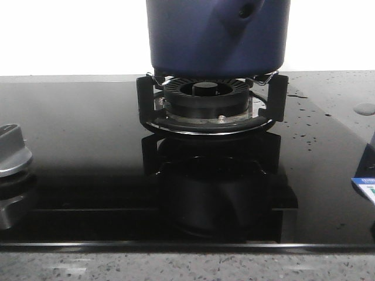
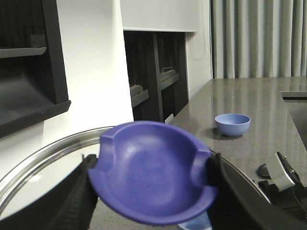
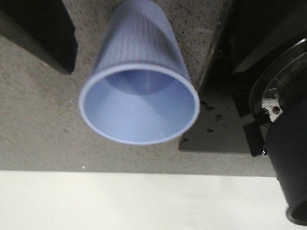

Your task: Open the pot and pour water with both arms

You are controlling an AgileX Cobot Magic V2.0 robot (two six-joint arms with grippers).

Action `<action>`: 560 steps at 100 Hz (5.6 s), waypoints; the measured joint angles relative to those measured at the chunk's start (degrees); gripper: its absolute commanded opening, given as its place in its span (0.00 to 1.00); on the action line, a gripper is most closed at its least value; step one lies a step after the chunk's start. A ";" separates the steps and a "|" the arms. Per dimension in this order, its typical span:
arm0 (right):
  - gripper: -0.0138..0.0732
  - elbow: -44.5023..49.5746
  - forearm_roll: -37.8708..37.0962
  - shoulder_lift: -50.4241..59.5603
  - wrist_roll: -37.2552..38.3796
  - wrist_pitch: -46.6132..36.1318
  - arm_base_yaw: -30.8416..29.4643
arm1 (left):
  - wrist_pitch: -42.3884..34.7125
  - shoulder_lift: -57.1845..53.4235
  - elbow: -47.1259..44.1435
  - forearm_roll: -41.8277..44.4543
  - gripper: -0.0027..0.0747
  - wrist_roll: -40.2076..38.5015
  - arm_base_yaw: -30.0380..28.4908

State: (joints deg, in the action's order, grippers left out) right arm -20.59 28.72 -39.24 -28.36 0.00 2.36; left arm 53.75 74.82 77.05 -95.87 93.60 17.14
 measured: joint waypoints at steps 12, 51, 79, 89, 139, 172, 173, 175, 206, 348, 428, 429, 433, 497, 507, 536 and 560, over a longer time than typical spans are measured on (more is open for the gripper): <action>0.81 0.00 0.23 -3.73 0.00 -5.33 2.35 | 0.00 0.00 0.00 0.09 0.37 0.00 0.00; 0.81 0.00 1.04 -12.72 1.01 -16.01 2.87 | 0.10 0.00 0.00 0.23 0.37 -0.04 0.00; 0.81 0.00 1.04 -18.99 2.59 -19.11 2.97 | 0.12 0.00 0.00 0.35 0.37 -0.04 0.00; 0.81 0.00 1.04 -21.39 3.57 -21.12 2.97 | 0.22 0.00 0.00 0.37 0.37 -0.14 0.00; 0.43 0.00 -6.29 -25.83 12.94 -26.85 2.97 | 0.22 0.00 0.00 0.47 0.37 -1.24 0.00; 0.39 -0.26 -10.67 -21.88 13.16 -25.73 2.97 | -0.28 -0.62 -0.15 5.82 0.37 -4.67 -0.67; 0.39 -0.37 -10.88 -21.62 13.27 -25.62 2.97 | -0.28 -0.75 -0.27 6.08 0.37 -4.84 -0.82; 0.39 -0.73 -11.55 -20.86 13.27 -25.15 2.97 | -0.28 -0.95 -0.38 6.34 0.37 -5.07 -0.98; 0.39 -16.37 -23.10 -16.13 13.38 -10.75 4.01 | -0.30 -6.36 -6.07 6.61 0.37 -6.07 -4.13; 0.39 -44.77 -81.96 -40.35 13.38 -2.26 14.69 | -0.07 -12.47 -10.08 6.98 0.37 -7.77 -4.34; 0.39 -48.15 -117.93 -42.78 13.26 0.00 14.82 | -0.07 -12.47 -10.08 8.12 0.37 -7.96 -4.34; 0.39 -48.25 -118.20 -42.78 13.26 0.00 14.82 | -0.07 -12.47 -10.08 8.21 0.37 -7.96 -4.34; 0.39 -48.85 -119.71 -42.78 13.39 0.00 14.82 | -0.07 -12.47 -10.08 8.21 0.37 -7.96 -4.34; 0.39 -57.40 -125.94 -42.78 13.39 -1.52 16.96 | -0.07 -12.47 -10.08 9.56 0.37 -7.96 -4.34; 0.39 -57.40 -125.80 -42.78 14.00 -1.30 16.99 | -0.07 -12.47 -10.08 9.56 0.37 -7.96 -4.34; 0.40 -57.50 -108.95 -42.51 45.24 13.55 17.60 | -0.18 -12.47 -10.08 9.56 0.37 -7.96 -4.34; 0.40 -52.64 -86.81 -35.96 53.52 24.88 12.34 | -0.18 -12.47 -10.08 9.56 0.37 -7.96 -4.34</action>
State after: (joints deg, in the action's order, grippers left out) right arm -73.23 -58.10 -75.20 25.16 24.88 14.70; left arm 53.57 62.35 66.97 -86.30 85.64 12.80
